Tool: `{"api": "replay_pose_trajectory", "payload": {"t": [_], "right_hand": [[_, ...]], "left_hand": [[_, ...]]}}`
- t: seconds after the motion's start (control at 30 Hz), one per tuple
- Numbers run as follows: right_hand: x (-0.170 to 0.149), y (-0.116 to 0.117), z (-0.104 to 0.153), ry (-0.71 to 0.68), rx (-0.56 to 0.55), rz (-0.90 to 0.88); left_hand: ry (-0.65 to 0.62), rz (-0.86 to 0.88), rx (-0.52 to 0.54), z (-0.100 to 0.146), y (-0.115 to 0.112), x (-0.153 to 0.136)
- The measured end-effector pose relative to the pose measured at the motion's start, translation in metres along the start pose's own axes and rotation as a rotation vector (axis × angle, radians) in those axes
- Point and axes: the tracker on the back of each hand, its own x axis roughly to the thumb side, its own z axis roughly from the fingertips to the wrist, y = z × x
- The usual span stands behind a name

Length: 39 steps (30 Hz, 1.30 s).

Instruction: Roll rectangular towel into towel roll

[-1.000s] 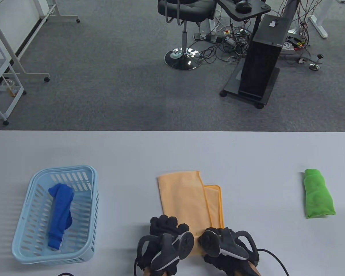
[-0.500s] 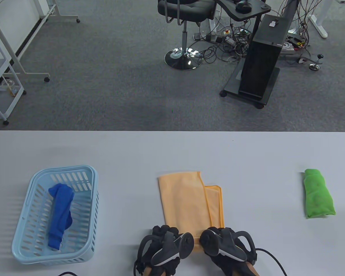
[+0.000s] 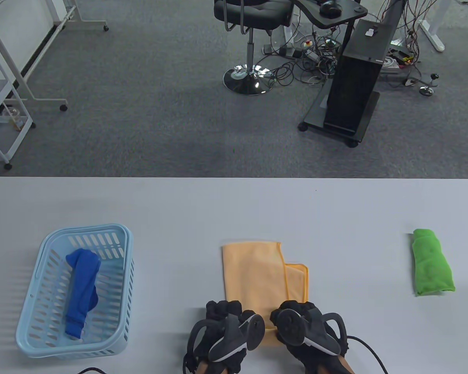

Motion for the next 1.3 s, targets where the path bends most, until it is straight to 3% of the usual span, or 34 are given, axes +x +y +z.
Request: {"api": "replay_pose_trajectory", "payload": {"t": [0.2, 0.3, 0.37, 0.47, 0.57, 0.77, 0.87, 1.03, 1.13, 1.2, 1.3], "right_hand": [[-0.001, 0.002, 0.0, 0.001, 0.044, 0.085], [-0.005, 0.004, 0.0, 0.022, 0.135, 0.078], [-0.005, 0.009, -0.001, 0.035, 0.201, 0.097], [-0.005, 0.009, -0.002, 0.048, 0.181, 0.103], [-0.008, 0.008, -0.002, 0.044, 0.139, 0.064], [-0.016, 0.0, 0.001, 0.02, 0.167, -0.027], [-0.016, 0.001, 0.0, 0.037, 0.128, -0.007], [-0.014, -0.002, -0.001, 0.035, 0.016, -0.07], [-0.013, 0.0, -0.001, 0.018, 0.063, 0.039], [-0.014, -0.002, -0.001, 0.021, 0.062, -0.006], [-0.018, -0.004, 0.0, 0.034, 0.155, -0.036]], "left_hand": [[-0.061, 0.003, -0.078, 0.003, 0.001, -0.001], [-0.07, 0.041, -0.132, 0.003, -0.002, -0.003], [-0.055, -0.033, -0.161, 0.0, -0.005, 0.001], [-0.035, -0.075, -0.115, -0.003, -0.006, 0.005], [-0.015, 0.005, -0.116, -0.001, -0.005, 0.0], [0.001, 0.16, -0.143, 0.003, -0.002, -0.011], [0.018, 0.099, -0.138, 0.0, -0.005, -0.008], [-0.029, 0.068, -0.012, 0.0, -0.001, -0.001], [-0.105, 0.089, 0.0, 0.003, 0.004, 0.0], [-0.104, 0.093, -0.046, 0.006, 0.005, -0.002], [-0.123, 0.124, -0.076, 0.007, 0.002, -0.004]]}}
